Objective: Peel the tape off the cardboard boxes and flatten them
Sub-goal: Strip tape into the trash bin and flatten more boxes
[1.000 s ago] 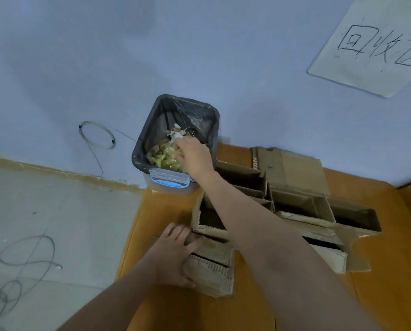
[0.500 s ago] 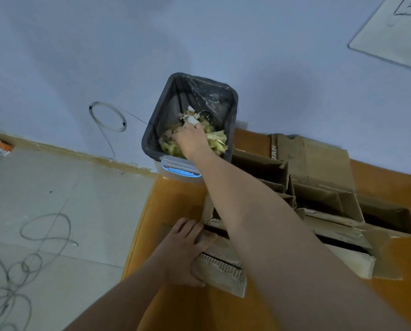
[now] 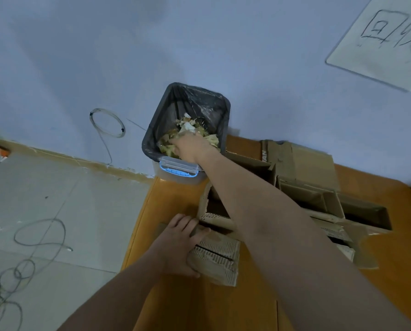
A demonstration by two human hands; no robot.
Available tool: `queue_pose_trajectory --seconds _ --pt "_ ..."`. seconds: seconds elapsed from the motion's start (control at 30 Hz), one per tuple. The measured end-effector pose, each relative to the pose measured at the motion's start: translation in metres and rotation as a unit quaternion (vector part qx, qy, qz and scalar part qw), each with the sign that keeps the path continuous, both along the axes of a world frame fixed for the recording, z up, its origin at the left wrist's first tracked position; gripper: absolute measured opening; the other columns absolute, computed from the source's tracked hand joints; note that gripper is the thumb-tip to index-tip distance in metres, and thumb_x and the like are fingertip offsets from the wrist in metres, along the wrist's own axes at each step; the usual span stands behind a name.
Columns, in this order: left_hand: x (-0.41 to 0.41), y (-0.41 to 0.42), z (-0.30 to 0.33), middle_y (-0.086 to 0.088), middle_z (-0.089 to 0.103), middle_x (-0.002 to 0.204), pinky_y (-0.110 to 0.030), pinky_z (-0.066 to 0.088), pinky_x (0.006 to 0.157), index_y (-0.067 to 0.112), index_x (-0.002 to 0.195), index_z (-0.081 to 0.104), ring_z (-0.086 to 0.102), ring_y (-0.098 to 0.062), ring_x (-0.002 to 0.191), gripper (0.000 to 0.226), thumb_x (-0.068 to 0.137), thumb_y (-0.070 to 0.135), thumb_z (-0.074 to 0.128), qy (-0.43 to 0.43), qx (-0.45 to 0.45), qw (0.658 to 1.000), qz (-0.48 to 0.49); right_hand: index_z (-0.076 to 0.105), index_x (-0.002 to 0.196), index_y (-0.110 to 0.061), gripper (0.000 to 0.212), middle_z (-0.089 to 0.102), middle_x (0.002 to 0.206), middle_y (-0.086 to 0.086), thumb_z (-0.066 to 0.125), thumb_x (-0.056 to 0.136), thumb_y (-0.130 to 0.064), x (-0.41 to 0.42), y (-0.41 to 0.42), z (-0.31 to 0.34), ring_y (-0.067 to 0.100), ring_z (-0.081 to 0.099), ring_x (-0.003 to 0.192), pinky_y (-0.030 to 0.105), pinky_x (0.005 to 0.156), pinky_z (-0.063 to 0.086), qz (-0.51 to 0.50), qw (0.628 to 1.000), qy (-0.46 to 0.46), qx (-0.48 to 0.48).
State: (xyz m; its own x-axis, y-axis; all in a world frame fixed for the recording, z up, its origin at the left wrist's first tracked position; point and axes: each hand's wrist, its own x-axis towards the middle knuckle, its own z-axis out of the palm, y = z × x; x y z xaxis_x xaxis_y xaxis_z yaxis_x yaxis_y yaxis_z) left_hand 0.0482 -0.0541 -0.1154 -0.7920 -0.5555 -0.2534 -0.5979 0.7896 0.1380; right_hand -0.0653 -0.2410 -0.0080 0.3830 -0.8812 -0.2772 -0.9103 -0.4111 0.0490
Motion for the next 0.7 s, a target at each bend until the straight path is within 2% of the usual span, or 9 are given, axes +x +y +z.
queue_pose_trajectory --seconds 0.1,0.17,0.2,0.33,0.4,0.53,0.7 --pt "-0.001 0.0 0.001 -0.009 0.029 0.15 -0.042 -0.006 0.116 0.022 0.153 0.016 0.021 -0.029 0.141 0.114 0.064 0.088 0.044 0.005 -0.014 1.0 0.001 0.058 0.1 -0.01 0.02 0.063 0.103 0.009 0.039 0.097 -0.014 -0.004 0.019 0.012 0.027 0.056 0.099 0.035 0.082 0.042 -0.002 0.997 -0.044 -0.067" --pt "-0.002 -0.001 0.001 -0.009 0.027 0.151 -0.044 -0.006 0.117 0.021 0.153 0.014 0.018 -0.028 0.141 0.115 0.065 0.089 0.043 -0.003 -0.018 1.0 0.0 0.059 0.095 -0.008 0.02 0.063 0.098 0.009 0.04 0.097 -0.014 -0.009 0.037 0.015 0.026 0.058 0.091 0.033 0.07 0.039 -0.01 0.993 -0.075 -0.093" --pt "-0.002 -0.002 0.001 -0.008 0.026 0.151 -0.045 -0.006 0.117 0.02 0.153 0.014 0.017 -0.028 0.141 0.116 0.065 0.089 0.043 -0.006 -0.018 1.0 0.001 0.061 0.096 -0.007 0.021 0.063 0.097 0.009 0.041 0.097 -0.015 -0.014 0.049 0.015 0.026 0.057 0.091 0.033 0.069 0.037 -0.015 0.99 -0.099 -0.102" --pt "-0.006 -0.007 0.006 -0.01 0.016 0.156 -0.046 -0.011 0.116 0.015 0.153 0.013 0.008 -0.029 0.144 0.117 0.066 0.089 0.043 -0.04 -0.002 0.999 0.009 0.063 0.113 -0.009 0.027 0.063 0.111 0.006 0.044 0.096 -0.016 -0.028 0.109 0.006 0.022 0.055 0.102 0.034 0.079 0.04 -0.054 0.977 -0.169 -0.119" --pt "-0.006 -0.002 0.013 -0.01 0.014 0.157 -0.047 -0.009 0.117 0.015 0.152 0.013 0.007 -0.03 0.145 0.116 0.067 0.087 0.045 -0.058 0.007 0.998 0.011 0.059 0.123 -0.012 0.031 0.061 0.118 0.005 0.044 0.096 -0.018 -0.035 0.14 0.003 0.021 0.054 0.107 0.033 0.083 0.041 -0.077 0.976 -0.159 -0.128" --pt "-0.005 0.012 0.019 -0.01 0.024 0.149 -0.046 0.003 0.117 0.019 0.149 0.017 0.016 -0.031 0.139 0.113 0.062 0.087 0.043 -0.055 -0.007 0.998 0.024 0.056 0.128 -0.012 0.036 0.058 0.125 0.004 0.044 0.095 -0.022 -0.049 0.195 -0.002 0.022 0.051 0.116 0.035 0.092 0.04 -0.095 0.98 -0.121 -0.127" --pt "-0.005 0.046 0.026 -0.009 0.028 0.144 -0.047 0.012 0.114 0.021 0.152 0.009 0.023 -0.031 0.135 0.113 0.066 0.087 0.04 -0.073 -0.028 0.996 0.052 0.049 0.138 -0.013 0.043 0.054 0.134 0.004 0.04 0.097 -0.024 -0.058 0.248 -0.007 0.022 0.049 0.122 0.036 0.097 0.039 -0.116 0.98 -0.109 -0.119"
